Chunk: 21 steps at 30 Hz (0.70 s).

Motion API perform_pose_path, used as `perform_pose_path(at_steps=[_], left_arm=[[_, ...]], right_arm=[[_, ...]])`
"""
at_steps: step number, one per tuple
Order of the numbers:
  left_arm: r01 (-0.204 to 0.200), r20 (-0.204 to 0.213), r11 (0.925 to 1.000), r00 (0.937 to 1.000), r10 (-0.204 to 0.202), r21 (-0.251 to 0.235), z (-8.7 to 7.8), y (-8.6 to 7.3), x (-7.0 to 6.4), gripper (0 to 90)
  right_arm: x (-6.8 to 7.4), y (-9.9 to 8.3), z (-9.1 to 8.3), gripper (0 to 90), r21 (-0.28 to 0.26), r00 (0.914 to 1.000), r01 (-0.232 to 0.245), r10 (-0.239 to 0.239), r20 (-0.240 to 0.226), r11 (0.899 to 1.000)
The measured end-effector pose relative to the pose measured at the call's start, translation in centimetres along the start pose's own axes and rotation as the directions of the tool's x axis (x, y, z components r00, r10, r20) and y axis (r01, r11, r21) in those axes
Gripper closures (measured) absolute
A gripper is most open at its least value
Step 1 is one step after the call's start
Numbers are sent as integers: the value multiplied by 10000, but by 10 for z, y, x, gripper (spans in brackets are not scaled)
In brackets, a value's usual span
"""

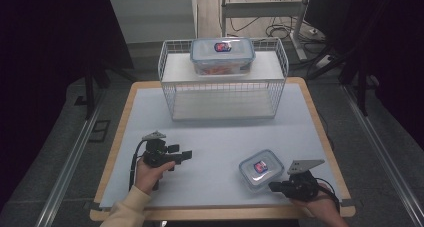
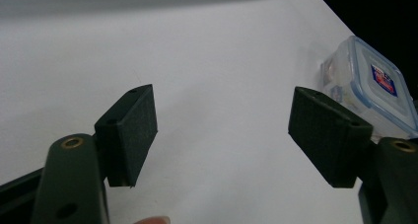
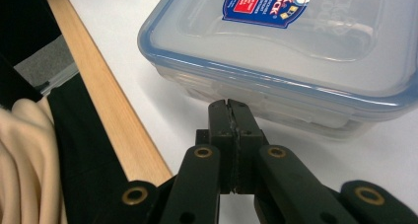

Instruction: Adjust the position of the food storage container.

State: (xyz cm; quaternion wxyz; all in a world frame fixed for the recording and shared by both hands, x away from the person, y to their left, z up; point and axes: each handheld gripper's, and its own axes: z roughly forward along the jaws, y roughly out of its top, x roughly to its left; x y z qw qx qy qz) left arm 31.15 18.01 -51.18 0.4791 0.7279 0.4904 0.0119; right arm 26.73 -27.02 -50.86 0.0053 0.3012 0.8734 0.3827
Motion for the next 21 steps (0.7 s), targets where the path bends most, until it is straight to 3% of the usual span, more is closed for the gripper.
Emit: perform_pose_path(at_steps=[11, 21], left_arm=[[-10, 7, 10000, 10000, 10, 42, 0, 0, 1, 265], [3, -26, 10000, 10000, -3, 46, -1, 0, 2, 265]], right_arm=[[-1, 18, 17, 890, -64, 10000, -42, 42, 66, 10000], [-6, 46, 44, 890, -58, 9999, -23, 24, 150, 10000]])
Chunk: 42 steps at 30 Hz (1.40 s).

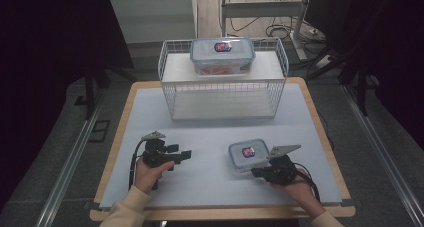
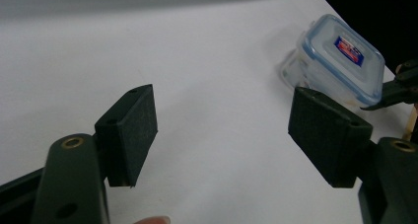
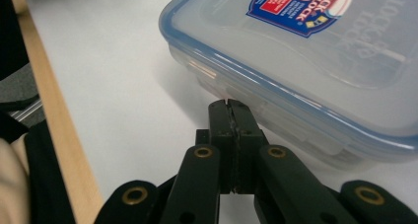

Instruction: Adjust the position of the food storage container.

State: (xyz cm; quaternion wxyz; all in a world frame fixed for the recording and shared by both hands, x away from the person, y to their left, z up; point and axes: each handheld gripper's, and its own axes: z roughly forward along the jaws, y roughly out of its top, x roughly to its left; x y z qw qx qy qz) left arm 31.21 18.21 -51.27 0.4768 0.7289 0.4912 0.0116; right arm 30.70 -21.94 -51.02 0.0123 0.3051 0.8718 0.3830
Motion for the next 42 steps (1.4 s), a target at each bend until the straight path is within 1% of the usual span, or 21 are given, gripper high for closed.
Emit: perform_pose_path(at_steps=[7, 11, 15, 18, 20, 21, 22, 23, 27, 30, 32, 34, 36, 37, 38, 39, 40, 41, 42], left_arm=[[-10, -37, 10000, 10000, 10, 55, 1, -1, 1, 265], [-31, -52, 10000, 10000, 31, 75, 1, -1, 1, 266], [-32, -56, 10000, 10000, 32, 86, 1, -1, 1, 266], [-32, -34, 10000, 10000, 32, 57, 0, -1, 1, 266], [-31, -50, 10000, 10000, 31, 36, -1, -1, 1, 266], [-31, -50, 10000, 10000, 31, 36, -1, -1, 1, 266], [-28, -46, 10000, 10000, 28, 14, -1, -1, 1, 266], [-14, -56, 10000, 10000, 14, 9, -1, -1, 1, 265], [-6, -75, 10000, 10000, 6, 26, -1, -1, 1, 266], [32, 3, 10000, 10000, -32, 58, 0, -1, 2, 266], [130, 73, 9999, 9999, -130, 42, 2, -1, 1, 266], [58, 31, 9999, 10000, -58, 88, 2, -1, 0, 266], [41, 7, 9999, 10000, -41, 95, 2, -1, 0, 266], [41, 7, 9999, 10000, -41, 95, 2, -1, 0, 266], [63, 8, 9999, 10000, -63, 83, 2, -1, 1, 266], [63, 8, 9999, 10000, -63, 83, 2, -1, 1, 266], [53, -1, 10000, 10000, -53, 65, 1, -1, 1, 266], [53, -1, 10000, 10000, -53, 65, 1, -1, 1, 266], [55, 5, 10000, 10000, -55, 66, 1, -1, 1, 266]], right_arm=[[-4, 8, 12, 890, 23, 9999, -110, 109, 109, 9999], [-5, 8, 14, 890, 9, 9998, -118, 118, 179, 9999], [-4, 8, 11, 890, -49, 9998, -125, 125, 165, 9999], [-4, 6, 4, 890, -173, 9997, -153, 157, 192, 9997], [-7, 3, -4, 890, -315, 9993, -243, 252, 290, 9992], [-7, 3, -4, 890, -315, 9993, -243, 252, 290, 9992], [-12, -1, -13, 890, -424, 9977, -472, 492, 469, 9980], [-16, -4, -17, 890, -535, 9965, -575, 606, 581, 9969], [-30, -10, -34, 890, -772, 9883, -902, 988, 1158, 9929], [-45, -12, -39, 890, -892, 9777, -1239, 1369, 1591, 9883], [-54, -11, -38, 890, -918, 9689, -1390, 1545, 1931, 9860], [-60, -8, -33, 890, -892, 9676, -1465, 1615, 1943, 9852], [-61, -6, -27, 890, -703, 9700, -1349, 1462, 1944, 9884], [-61, -6, -27, 890, -703, 9700, -1349, 1462, 1944, 9884], [-59, -3, -20, 890, -567, 9720, -1241, 1329, 1938, 9906], [-59, -3, -20, 890, -567, 9720, -1241, 1329, 1938, 9906], [-58, -2, -16, 890, -454, 9747, -1156, 1221, 1871, 9923], [-58, -2, -16, 890, -454, 9747, -1156, 1221, 1871, 9923], [-56, 0, -13, 890, -421, 9774, -1050, 1109, 1800, 9936]])
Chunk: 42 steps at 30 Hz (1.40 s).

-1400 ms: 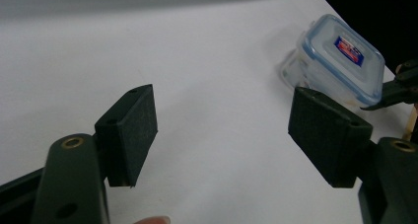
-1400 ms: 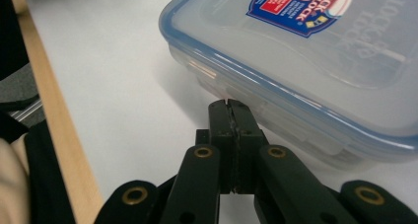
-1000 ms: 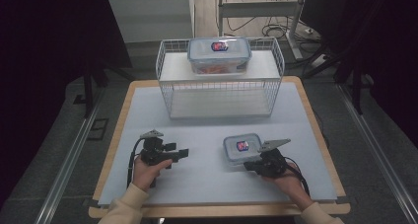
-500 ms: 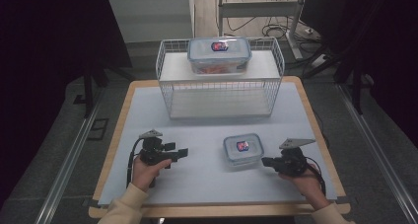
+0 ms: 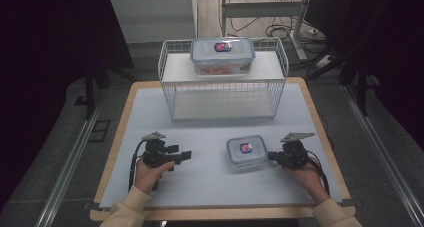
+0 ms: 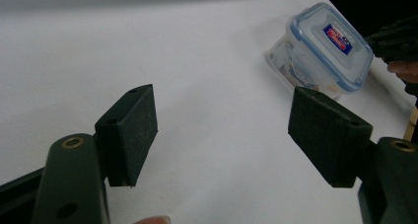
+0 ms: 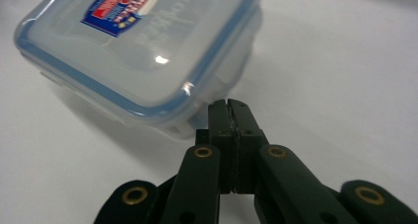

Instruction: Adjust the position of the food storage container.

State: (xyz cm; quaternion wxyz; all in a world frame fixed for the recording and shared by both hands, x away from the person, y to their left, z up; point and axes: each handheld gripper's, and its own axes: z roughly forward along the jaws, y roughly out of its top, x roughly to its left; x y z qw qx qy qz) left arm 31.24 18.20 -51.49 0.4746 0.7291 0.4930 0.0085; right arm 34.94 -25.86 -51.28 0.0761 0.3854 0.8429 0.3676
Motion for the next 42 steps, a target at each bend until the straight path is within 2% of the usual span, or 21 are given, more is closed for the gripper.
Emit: perform_pose_path(at_steps=[3, 6, 11, 14, 22, 35, 42], left_arm=[[4, 8, 10000, 10000, -4, 9, 0, 0, 0, 266], [10, -2, 10000, 10000, -10, 11, 0, 0, 0, 266], [59, -20, 10000, 10000, -59, 3, 1, 0, 0, 266], [46, -20, 10000, 10000, -46, 11, 0, 0, 1, 266], [87, -34, 10000, 10000, -87, 7, 0, 0, 2, 266], [137, -72, 9999, 9999, -136, 47, 0, -1, 3, 266], [133, -77, 9999, 9999, -133, 22, -1, -1, 3, 266]], right_arm=[[3, 1, 2, 890, 56, 9999, 102, -102, 50, 9999], [5, 2, 4, 890, 74, 10000, 23, -22, -96, 10000], [17, 8, 10, 890, 59, 9993, 299, -298, -235, 9995], [27, 14, 20, 890, 60, 9981, 450, -447, -418, 9990], [42, 22, 35, 890, 30, 9943, 735, -730, -779, 9973], [42, 23, 35, 890, -158, 9927, 884, -894, -805, 9960], [37, 24, 26, 890, -381, 9950, 646, -672, -736, 9972]])
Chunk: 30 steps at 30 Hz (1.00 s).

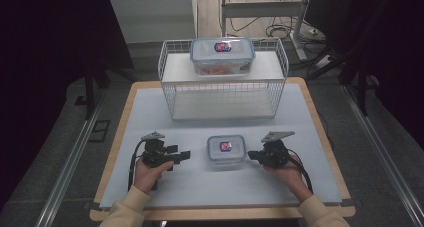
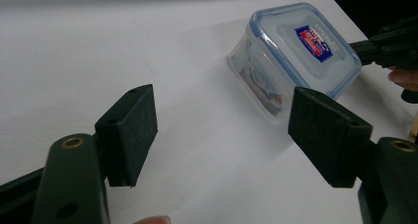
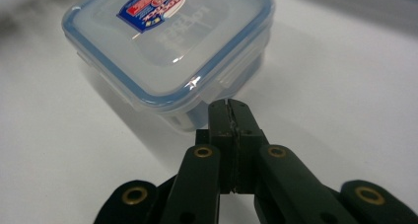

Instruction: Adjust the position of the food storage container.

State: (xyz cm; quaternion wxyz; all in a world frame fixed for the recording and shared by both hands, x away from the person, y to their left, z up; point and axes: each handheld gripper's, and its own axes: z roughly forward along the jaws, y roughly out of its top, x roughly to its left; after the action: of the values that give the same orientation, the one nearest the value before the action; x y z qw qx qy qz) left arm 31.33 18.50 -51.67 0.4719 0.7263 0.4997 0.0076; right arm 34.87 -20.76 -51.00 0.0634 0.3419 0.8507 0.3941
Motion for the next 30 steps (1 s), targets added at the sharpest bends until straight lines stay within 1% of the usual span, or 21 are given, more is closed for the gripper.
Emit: perform_pose_path(at_steps=[2, 5, 8, 10, 11, 12, 13, 17, 18, 19, 20, 21, 24, 26, 27, 28, 30], left_arm=[[-2, -14, 10000, 10000, 2, 6, -1, 0, 0, 266], [32, -102, 10000, 9999, -32, 34, -1, 0, 0, 267], [105, -154, 9999, 9998, -106, -72, -3, 1, 1, 267], [109, -161, 9999, 9998, -111, -88, -3, 1, 1, 267], [109, -161, 9999, 9998, -111, -88, -3, 1, 1, 267], [92, -179, 9999, 9998, -93, -74, -3, 1, 0, 267], [92, -179, 9999, 9998, -93, -74, -3, 1, 0, 267], [105, -205, 9999, 9997, -106, -84, -4, 2, 1, 267], [87, -212, 9999, 9997, -90, -106, -4, 2, 1, 266], [59, -167, 9999, 9998, -61, -130, -4, 2, 1, 266], [31, -123, 9999, 9999, -33, -164, -4, 2, 0, 265], [1, -121, 9998, 9999, -4, -189, -4, 2, 0, 261], [6, -118, 9998, 9999, -8, -205, -3, 2, -2, 248], [34, -135, 9998, 9999, -37, -202, -3, 2, -3, 238], [34, -135, 9998, 9999, -37, -202, -3, 2, -3, 234], [22, -208, 9998, 9998, -26, -213, -2, 2, -4, 225], [6, -303, 9996, 9995, -15, -295, -2, 3, -5, 210]], right_arm=[[-3, 0, -6, 889, -174, 9999, -134, 134, -3, 9998], [-5, 0, -10, 888, -232, 9999, -166, 166, -35, 9996], [-10, -1, -16, 883, -376, 9989, -453, 449, -125, 9983], [-13, -2, -18, 879, -361, 9980, -615, 610, -151, 9975], [-13, -2, -18, 879, -361, 9980, -615, 610, -151, 9975], [-16, -4, -19, 877, -341, 9966, -805, 798, -206, 9962], [-17, -4, -20, 876, -337, 9962, -855, 848, -211, 9958], [-18, -4, -20, 853, -335, 9965, -810, 803, -225, 9962], [-19, -3, -20, 807, -354, 9961, -841, 831, -285, 9958], [-19, -3, -20, 736, -381, 9959, -858, 846, -309, 9956], [-18, -3, -20, 638, -424, 9958, -908, 901, -164, 9950], [-18, -3, -20, 583, -454, 9958, -912, 911, -50, 9948], [-18, -1, -21, 410, -596, 9931, -1165, 1153, -229, 9914], [-17, 0, -21, 349, -662, 9920, -1250, 1237, -233, 9899], [-17, 0, -21, 349, -662, 9920, -1250, 1237, -233, 9899], [-18, 0, -20, 296, -675, 9895, -1434, 1417, -299, 9874], [-19, 1, -20, 272, -746, 9872, -1581, 1562, -312, 9846]])
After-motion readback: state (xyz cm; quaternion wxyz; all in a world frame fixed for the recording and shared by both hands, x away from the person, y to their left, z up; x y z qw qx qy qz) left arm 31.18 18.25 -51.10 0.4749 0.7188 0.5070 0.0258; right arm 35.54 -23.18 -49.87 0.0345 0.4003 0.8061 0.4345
